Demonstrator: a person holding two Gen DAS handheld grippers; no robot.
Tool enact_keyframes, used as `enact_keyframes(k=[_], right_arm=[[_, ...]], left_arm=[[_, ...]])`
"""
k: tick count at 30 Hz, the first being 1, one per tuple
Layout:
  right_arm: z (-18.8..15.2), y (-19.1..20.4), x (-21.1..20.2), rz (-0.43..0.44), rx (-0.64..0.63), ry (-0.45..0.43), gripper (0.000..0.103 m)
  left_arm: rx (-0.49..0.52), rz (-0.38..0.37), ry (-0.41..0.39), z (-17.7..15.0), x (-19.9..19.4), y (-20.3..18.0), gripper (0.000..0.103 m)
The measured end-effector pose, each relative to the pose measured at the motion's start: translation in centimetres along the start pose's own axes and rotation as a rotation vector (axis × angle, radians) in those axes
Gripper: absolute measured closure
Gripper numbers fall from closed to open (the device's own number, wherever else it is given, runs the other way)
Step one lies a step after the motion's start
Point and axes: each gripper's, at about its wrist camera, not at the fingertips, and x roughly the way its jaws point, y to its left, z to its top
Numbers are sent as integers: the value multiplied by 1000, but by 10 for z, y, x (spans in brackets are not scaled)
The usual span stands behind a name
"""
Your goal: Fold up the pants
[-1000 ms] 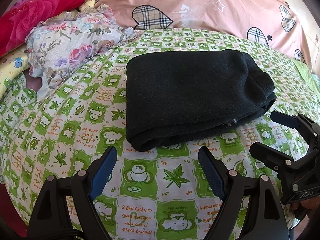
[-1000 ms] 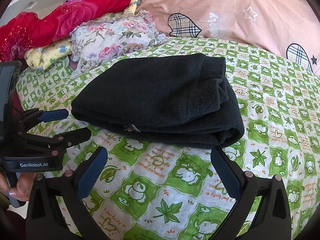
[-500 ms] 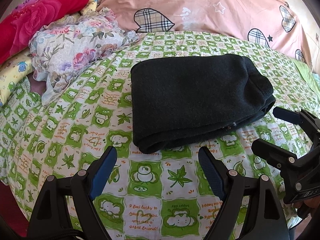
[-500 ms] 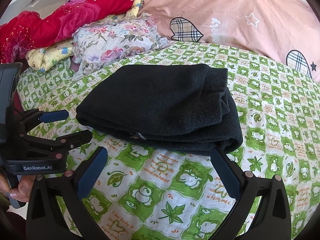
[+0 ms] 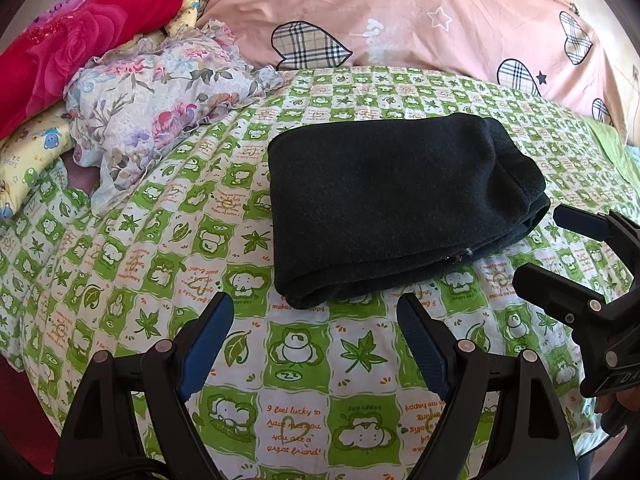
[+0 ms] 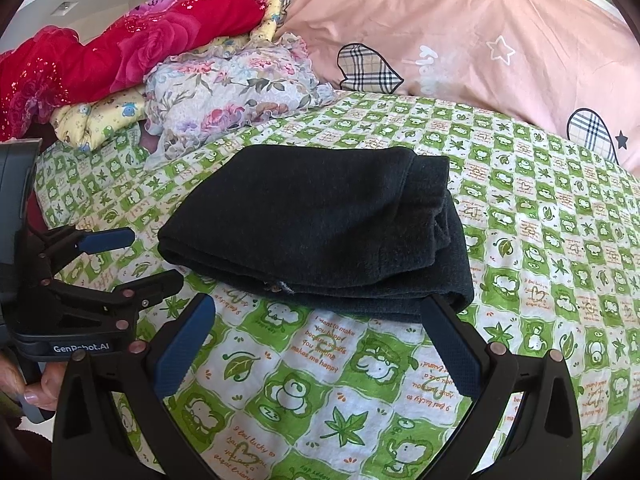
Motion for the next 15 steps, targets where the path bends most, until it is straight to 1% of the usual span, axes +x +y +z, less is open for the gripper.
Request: enact_keyframes(k=[15], right_arm=[[4,-1,-5,0,-1,-9,0]], left_arm=[[2,8,-10,3,-6,1,19]])
